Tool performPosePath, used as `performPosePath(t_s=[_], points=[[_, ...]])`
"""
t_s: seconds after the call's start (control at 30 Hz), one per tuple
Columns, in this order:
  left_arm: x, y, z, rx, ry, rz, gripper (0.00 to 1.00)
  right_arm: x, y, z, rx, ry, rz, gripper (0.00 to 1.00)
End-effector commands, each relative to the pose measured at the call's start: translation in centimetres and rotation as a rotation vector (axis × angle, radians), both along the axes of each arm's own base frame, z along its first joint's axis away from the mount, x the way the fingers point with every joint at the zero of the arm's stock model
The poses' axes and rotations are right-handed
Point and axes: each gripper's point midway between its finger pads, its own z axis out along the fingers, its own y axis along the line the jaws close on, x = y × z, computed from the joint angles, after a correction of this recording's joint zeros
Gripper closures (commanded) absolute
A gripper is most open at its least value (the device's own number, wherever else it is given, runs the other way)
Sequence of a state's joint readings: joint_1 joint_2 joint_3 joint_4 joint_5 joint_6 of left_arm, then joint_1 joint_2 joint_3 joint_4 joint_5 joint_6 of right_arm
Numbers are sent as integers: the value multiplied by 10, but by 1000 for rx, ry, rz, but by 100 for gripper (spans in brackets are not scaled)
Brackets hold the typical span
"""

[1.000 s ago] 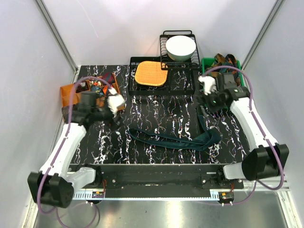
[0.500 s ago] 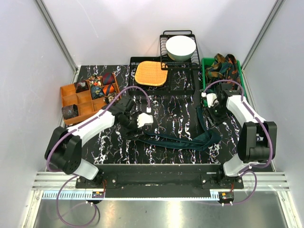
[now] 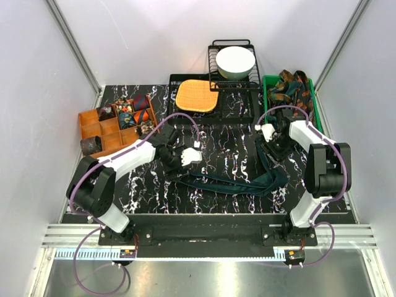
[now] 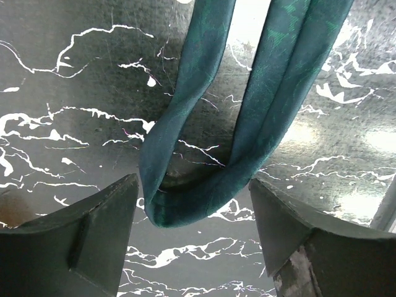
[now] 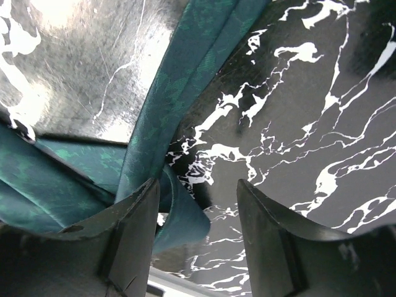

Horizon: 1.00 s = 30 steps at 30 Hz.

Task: Roll the ties
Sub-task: Flatten out the tie at the center of the board.

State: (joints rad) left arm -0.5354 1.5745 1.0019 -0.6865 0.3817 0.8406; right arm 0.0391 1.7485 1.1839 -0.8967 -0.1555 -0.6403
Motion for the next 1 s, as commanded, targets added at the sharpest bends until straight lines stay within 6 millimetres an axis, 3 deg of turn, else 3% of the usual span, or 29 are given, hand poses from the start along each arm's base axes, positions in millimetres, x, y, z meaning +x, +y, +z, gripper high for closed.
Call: performPosePath(t_s=[0.0, 0.2, 0.33, 0.43, 0.47, 0.5, 0.53, 0.6, 0.7, 0.73, 0.77, 0.8, 0.83, 0.87, 0.9, 0.93, 0.97], points=[[14, -4, 5, 3, -55, -18, 25, -2, 1, 1, -6, -27, 127, 42], [10, 4, -9, 51, -34, -31, 26, -20, 12, -3, 5, 15, 227, 39], [9, 5, -12, 59, -25, -30, 28, -19, 17, -10, -8, 15, 263, 44], [8, 7, -14, 68, -19, -28, 33, -24, 21, -7, -12, 5, 305, 62], [7, 8, -15, 73, -17, -30, 34, -24, 20, -5, -16, -2, 302, 85], [6, 10, -17, 81, -14, -26, 42, -22, 19, -1, -26, -16, 298, 96], [8, 12, -17, 94, -19, -15, 45, -18, 16, 8, -41, -48, 277, 100], [10, 15, -19, 108, -20, 5, 56, 5, 4, 29, -76, -149, 164, 100], [14, 21, -18, 127, -39, 39, 68, 31, -31, 78, -40, -341, -246, 100], [18, 23, -17, 125, -54, 56, 79, 39, -38, 107, -8, -461, -318, 100], [19, 23, -15, 117, -60, 74, 83, 36, -55, 117, 4, -505, -404, 100], [23, 23, -11, 106, -80, 85, 86, 29, -58, 116, 25, -517, -478, 100], [24, 25, -11, 110, -85, 99, 90, 26, -62, 133, 36, -596, -522, 100], [26, 27, -10, 111, -88, 117, 91, 19, -64, 133, 46, -607, -561, 100], [27, 27, -10, 111, -97, 121, 92, 7, -61, 119, 63, -575, -616, 100], [29, 31, -11, 122, -103, 130, 94, 0, -60, 121, 66, -590, -646, 98], [29, 32, -12, 126, -103, 132, 94, -8, -60, 115, 64, -571, -667, 93]])
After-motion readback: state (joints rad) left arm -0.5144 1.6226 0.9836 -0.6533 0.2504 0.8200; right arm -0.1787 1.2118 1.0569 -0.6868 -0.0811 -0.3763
